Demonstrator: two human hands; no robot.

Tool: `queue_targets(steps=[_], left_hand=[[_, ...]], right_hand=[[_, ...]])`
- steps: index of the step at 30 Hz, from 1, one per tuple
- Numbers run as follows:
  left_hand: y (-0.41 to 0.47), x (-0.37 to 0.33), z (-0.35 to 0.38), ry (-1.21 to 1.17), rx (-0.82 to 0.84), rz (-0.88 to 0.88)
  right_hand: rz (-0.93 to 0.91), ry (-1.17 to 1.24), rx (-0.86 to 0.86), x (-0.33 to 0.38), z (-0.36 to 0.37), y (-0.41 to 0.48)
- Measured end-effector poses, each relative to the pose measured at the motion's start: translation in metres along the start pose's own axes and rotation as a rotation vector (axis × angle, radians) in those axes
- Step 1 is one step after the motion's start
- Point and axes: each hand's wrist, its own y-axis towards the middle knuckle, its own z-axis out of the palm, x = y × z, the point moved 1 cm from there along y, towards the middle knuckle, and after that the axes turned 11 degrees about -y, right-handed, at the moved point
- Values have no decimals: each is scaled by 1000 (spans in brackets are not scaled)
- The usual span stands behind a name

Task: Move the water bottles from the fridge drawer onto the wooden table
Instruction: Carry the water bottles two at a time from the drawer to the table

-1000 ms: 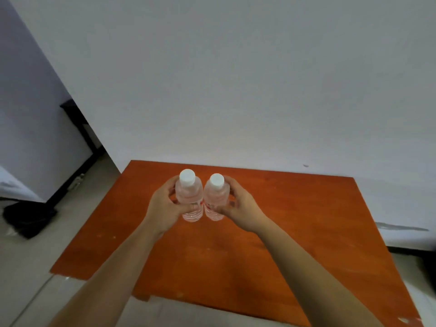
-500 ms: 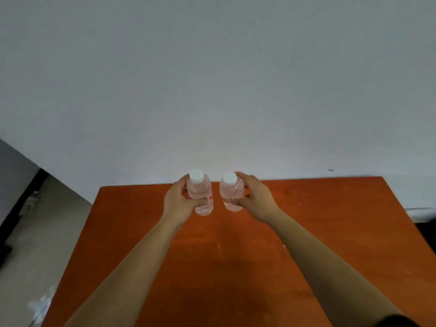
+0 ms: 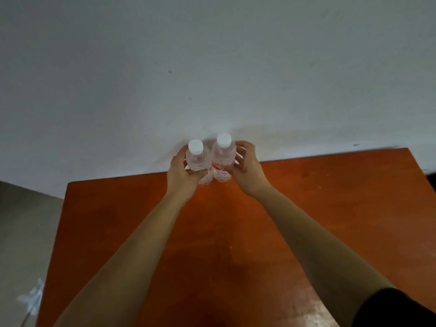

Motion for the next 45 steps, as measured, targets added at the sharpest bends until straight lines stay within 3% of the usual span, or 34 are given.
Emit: queue_targets(steps=[7,11,14,17,22,27,32,40,45], left_hand=[[-9,-7,-1,5,40,13],[-22,-40,-8,21,14,82],[-39,-86,-24,12,-20,237],[-57,-127,-36,164,-53,465],[-87,-155,-26,576,-145,811],[-124,-180,45,689,-65,878],[-207,-226,135,648,85,999],[-450,-285,297,499,284,1292],[-629,-272,404,412,538,1403]], right_hand=[[-26,-243,54,8,-6,-3],[-52,-324,-5,36,-29,-17],[-139,-323,-159,71,-62,-36],[-238,-350,-338,99,-97,-61],[-313,-724,-690,98,-144,-116],[-161,-1024,-840,60,-192,-186],[-5,-1090,-992,24,-271,-295],[271,-1087,-1297,-59,-406,-565],[506,-1102,-1381,-135,-454,-751]])
